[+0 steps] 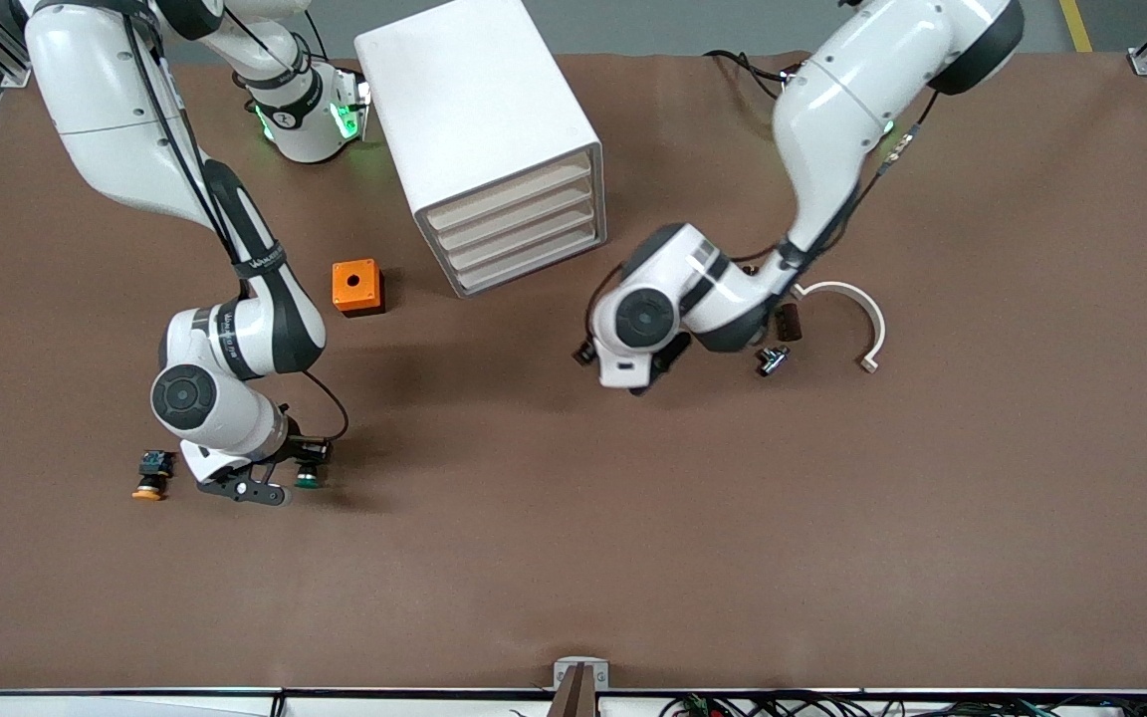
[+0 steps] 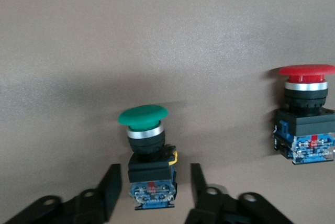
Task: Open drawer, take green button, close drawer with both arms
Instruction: 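Place the green button beside the red button with the right gripper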
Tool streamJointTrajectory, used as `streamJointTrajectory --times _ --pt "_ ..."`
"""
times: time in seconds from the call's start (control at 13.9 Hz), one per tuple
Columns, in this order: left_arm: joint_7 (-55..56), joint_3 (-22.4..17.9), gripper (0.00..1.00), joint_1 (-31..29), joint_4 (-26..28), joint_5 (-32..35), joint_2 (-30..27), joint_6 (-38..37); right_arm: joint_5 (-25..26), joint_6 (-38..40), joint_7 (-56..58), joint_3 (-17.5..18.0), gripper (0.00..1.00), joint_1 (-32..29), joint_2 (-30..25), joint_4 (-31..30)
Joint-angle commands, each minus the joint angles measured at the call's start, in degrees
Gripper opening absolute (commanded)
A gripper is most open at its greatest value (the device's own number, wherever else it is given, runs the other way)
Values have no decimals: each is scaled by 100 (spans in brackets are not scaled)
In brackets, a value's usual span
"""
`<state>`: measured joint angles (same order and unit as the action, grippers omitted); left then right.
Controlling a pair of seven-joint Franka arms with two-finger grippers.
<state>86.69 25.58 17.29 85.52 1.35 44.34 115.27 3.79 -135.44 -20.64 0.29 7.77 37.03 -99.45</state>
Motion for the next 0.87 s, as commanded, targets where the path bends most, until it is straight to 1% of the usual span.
streamJointTrajectory --times 0.0,0.14,0.36,0.51,0.58,0.72,0.79 --pt "-134 17 100 -513 -342 295 -390 -470 148 70 235 76 100 -91 -108 49" --pt "-554 61 100 -1084 -378 331 -758 -488 149 690 455 76 100 -170 -414 171" --pt "-1328 8 100 -1542 -379 357 -1347 -830 140 1938 963 76 100 -362 -977 540" --pt "-2161 26 100 -1999 -379 401 -1708 -1154 140 2790 1543 76 100 -582 -1250 882" --pt "-2609 17 100 -2193 -379 410 -1901 -1339 131 3351 1841 85 100 -705 -1382 1136" --pt "-3226 17 100 -2501 -378 515 -2244 -1664 114 4310 2055 85 100 -846 -1566 1585" --pt "-3559 17 100 -2624 -379 672 -2420 -1831 96 4628 2055 85 100 -864 -1689 1726"
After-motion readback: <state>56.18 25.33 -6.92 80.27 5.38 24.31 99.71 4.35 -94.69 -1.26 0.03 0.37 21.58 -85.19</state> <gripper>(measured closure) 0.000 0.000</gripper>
